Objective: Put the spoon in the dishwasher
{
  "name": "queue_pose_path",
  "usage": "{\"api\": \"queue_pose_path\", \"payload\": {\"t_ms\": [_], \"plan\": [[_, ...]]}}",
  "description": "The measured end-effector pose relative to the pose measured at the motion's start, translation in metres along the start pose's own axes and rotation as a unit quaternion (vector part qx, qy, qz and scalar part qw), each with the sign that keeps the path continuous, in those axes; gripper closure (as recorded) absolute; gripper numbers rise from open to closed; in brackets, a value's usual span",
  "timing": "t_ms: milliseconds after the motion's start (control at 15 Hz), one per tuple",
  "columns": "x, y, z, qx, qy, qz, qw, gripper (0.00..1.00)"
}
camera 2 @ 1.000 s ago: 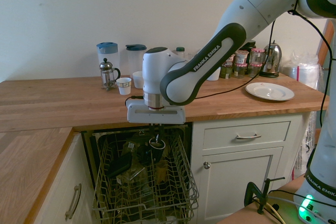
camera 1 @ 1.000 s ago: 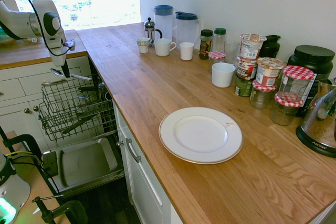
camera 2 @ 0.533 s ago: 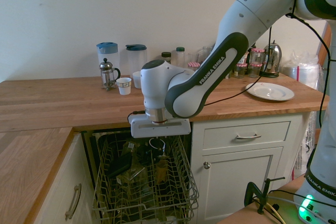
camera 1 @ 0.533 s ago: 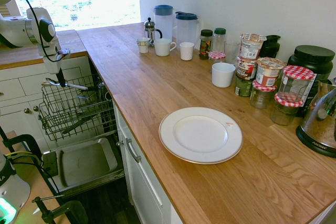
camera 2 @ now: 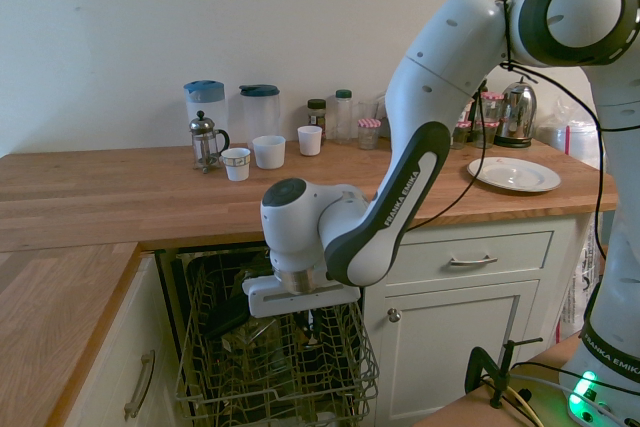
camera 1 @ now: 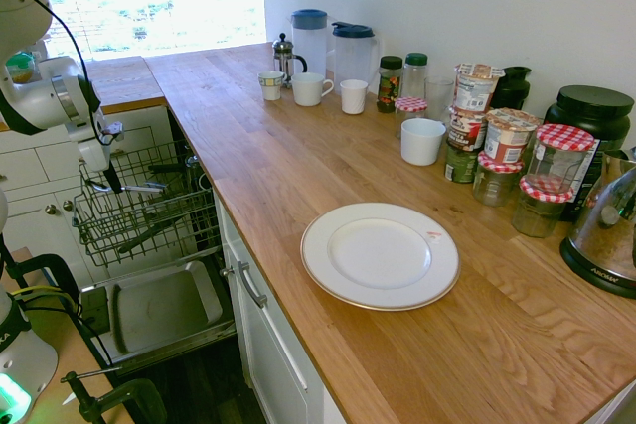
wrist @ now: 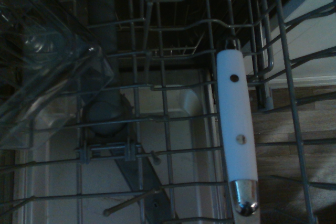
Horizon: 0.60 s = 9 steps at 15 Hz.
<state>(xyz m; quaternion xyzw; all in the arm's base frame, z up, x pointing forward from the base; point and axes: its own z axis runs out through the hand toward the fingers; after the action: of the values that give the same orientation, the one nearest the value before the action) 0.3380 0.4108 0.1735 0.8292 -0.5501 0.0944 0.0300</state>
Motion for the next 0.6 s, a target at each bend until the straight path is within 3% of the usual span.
{"api": "queue_pose_path", "payload": {"t_ms": [600], "plan": [[0.014, 0.009, 0.075, -0.008, 0.021, 0.006, 1.0, 1.0]]}}
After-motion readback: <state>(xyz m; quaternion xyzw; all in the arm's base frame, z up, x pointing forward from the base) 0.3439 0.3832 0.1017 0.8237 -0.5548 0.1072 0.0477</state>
